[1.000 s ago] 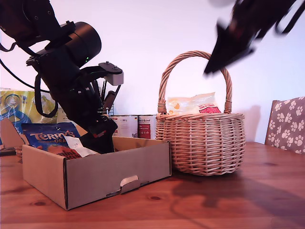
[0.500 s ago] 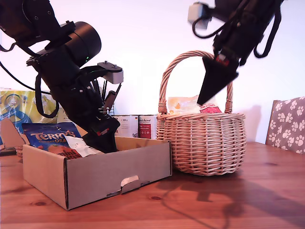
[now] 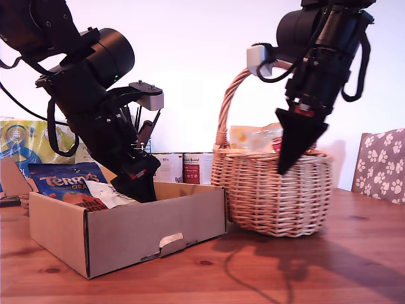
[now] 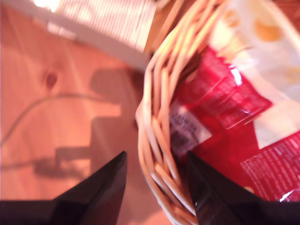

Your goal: Move the bags of Easter eggs from the cardboard box on the left into the woven basket on the right side.

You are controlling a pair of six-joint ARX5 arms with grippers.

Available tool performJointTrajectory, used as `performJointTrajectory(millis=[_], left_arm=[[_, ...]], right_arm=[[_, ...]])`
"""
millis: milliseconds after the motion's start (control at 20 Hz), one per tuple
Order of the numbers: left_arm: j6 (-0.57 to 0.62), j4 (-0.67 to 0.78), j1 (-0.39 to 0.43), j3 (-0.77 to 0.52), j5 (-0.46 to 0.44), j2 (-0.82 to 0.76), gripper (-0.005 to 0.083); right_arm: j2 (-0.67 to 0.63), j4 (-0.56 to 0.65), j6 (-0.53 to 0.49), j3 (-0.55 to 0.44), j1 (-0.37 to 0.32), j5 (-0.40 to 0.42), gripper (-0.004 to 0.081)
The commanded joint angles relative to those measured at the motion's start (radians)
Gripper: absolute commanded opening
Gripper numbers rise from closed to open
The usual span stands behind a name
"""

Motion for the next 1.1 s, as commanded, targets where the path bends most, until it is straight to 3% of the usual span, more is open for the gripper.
performJointTrajectory(millis=[0, 400, 850, 1050], left_arm=[[-0.013, 0.009, 0.0, -0.002, 0.001, 0.029, 0.0781], [-0.013, 0.013, 0.0, -0.002, 0.002, 0.029, 0.0781], [-0.046, 0.031, 0.0, -0.002, 0.001, 0.029, 0.0781], [-0.065, 0.03, 0.0, -0.002, 0.001, 0.029, 0.0781]], right_arm=[[0.001, -0.056, 0.0, -0.003, 0.005, 0.007, 0.0339], [-0.028, -0.238, 0.085, 0.004, 0.058, 0.01, 0.034], [-0.23, -0.318, 0.161, 0.006, 0.155, 0.026, 0.034], [-0.329, -0.293, 0.19, 0.006, 0.175, 0.033, 0.034]])
